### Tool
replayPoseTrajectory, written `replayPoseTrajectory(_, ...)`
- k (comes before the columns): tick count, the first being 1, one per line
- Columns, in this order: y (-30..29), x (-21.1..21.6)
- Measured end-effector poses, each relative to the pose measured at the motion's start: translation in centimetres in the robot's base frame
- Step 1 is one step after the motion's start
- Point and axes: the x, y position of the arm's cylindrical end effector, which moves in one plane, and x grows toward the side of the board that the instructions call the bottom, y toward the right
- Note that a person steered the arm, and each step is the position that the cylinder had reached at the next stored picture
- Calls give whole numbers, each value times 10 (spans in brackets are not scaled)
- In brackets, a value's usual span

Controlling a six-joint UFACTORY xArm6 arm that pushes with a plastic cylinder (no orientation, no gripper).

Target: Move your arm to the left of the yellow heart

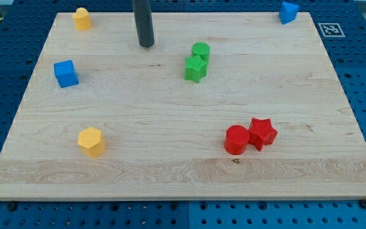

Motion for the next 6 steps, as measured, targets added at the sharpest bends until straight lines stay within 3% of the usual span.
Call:
replayPoseTrajectory(3,-9,-91)
replayPoseTrajectory(6,-29,-102)
